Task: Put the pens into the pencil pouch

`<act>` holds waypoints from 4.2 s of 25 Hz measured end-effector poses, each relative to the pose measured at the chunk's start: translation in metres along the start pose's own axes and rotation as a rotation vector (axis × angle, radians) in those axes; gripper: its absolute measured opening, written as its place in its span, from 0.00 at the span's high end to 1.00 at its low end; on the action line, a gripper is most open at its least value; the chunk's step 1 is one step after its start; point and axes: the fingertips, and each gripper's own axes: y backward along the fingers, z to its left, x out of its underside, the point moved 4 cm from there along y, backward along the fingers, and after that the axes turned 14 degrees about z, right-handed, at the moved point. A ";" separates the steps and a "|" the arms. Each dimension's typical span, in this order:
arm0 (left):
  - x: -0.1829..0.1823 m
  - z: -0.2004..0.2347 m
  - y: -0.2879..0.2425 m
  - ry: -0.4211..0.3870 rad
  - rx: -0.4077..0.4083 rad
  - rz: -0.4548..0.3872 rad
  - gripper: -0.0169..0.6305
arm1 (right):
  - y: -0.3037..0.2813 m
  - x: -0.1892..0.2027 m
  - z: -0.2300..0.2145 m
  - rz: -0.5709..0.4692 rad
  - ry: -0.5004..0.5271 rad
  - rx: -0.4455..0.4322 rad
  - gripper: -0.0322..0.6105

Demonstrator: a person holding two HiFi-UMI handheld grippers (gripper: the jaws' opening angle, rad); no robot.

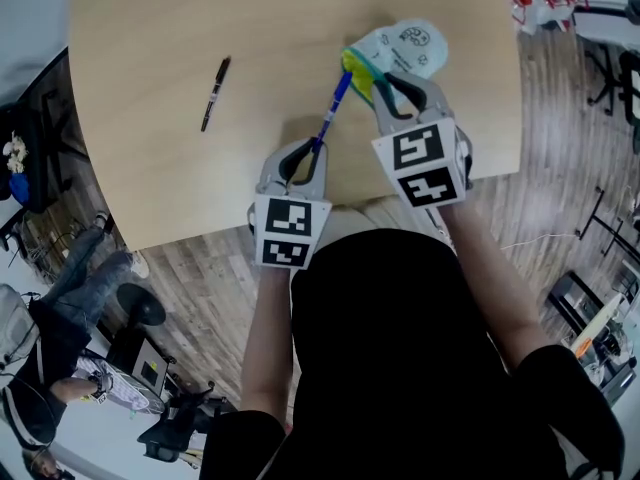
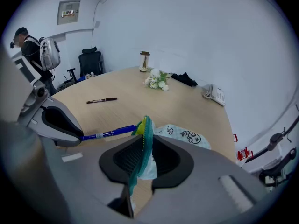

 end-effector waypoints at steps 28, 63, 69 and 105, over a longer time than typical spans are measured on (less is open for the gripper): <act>-0.033 -0.007 -0.044 -0.169 0.101 0.061 0.92 | 0.001 0.013 0.010 0.042 -0.007 -0.051 0.84; -0.070 -0.020 -0.076 -0.225 0.122 -0.044 0.92 | 0.010 0.024 0.021 0.046 0.020 -0.075 0.84; -0.074 -0.026 -0.080 -0.206 0.139 -0.054 0.92 | 0.012 0.027 0.020 0.038 0.027 -0.073 0.84; -0.056 0.017 -0.049 -0.040 0.087 -0.090 0.81 | 0.009 0.012 0.020 0.026 0.066 -0.071 0.84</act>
